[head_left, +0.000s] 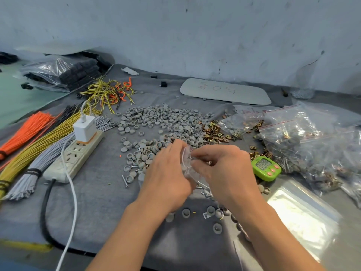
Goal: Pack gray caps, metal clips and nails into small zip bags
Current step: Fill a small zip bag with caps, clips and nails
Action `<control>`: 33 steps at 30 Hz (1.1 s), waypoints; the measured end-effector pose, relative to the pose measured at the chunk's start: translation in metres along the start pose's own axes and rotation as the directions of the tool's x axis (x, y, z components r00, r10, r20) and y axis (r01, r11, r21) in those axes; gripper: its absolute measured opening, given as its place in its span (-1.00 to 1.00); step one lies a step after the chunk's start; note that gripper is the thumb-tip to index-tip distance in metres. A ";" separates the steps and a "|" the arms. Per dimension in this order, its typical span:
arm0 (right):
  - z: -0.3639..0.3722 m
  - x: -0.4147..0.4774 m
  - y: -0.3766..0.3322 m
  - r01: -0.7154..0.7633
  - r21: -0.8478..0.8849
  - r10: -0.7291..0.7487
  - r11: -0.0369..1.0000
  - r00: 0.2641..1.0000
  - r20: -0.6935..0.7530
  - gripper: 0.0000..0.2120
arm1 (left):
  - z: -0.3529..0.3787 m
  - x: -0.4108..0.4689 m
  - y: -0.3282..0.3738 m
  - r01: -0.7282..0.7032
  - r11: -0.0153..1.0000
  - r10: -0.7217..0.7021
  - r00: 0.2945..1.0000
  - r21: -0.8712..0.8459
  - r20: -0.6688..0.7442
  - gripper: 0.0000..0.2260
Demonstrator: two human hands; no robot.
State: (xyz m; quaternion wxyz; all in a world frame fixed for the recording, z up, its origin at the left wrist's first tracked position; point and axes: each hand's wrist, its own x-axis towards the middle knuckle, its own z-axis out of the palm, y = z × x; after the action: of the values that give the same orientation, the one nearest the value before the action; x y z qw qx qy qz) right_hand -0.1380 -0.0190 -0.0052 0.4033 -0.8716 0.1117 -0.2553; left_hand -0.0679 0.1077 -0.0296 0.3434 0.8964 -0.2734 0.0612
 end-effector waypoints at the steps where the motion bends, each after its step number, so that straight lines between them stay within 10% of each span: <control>1: 0.002 0.000 -0.001 0.013 0.007 -0.014 1.000 0.999 0.045 -0.76 | 0.001 0.000 0.002 -0.010 1.000 0.010 1.000 -0.014 0.009 -0.69; 5: 0.005 0.003 -0.005 0.086 -0.016 -0.083 0.996 0.989 0.120 -0.80 | 0.000 0.000 0.002 0.006 0.997 -0.005 1.000 -0.080 0.011 -0.72; 11: -0.002 0.016 0.005 -0.090 0.048 0.097 0.995 0.981 -0.169 -0.83 | -0.011 0.001 -0.008 0.087 0.985 -0.103 0.989 -0.146 -0.103 -0.57; 17: 0.016 0.018 0.020 -0.061 -0.469 0.199 0.881 0.947 0.251 -0.29 | -0.023 0.005 -0.021 0.206 0.951 -0.258 0.940 -0.233 -0.223 -0.57; 24: 0.029 0.019 0.019 -0.104 -0.543 0.243 0.833 0.951 0.190 -0.69 | -0.023 0.005 -0.021 0.236 0.953 -0.273 0.941 -0.190 -0.202 -0.60; 33: 0.023 0.019 0.023 -0.178 -0.411 0.206 0.894 0.978 0.026 -0.63 | -0.022 0.003 -0.021 0.248 0.957 -0.271 0.949 -0.150 -0.162 -0.59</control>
State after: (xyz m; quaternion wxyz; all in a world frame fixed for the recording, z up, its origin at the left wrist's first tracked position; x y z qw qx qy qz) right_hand -0.1099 -0.0266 -0.0279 0.2401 -0.9292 0.2338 -0.1554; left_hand -0.0521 0.1342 -0.0242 0.4285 0.8915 -0.1238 0.0789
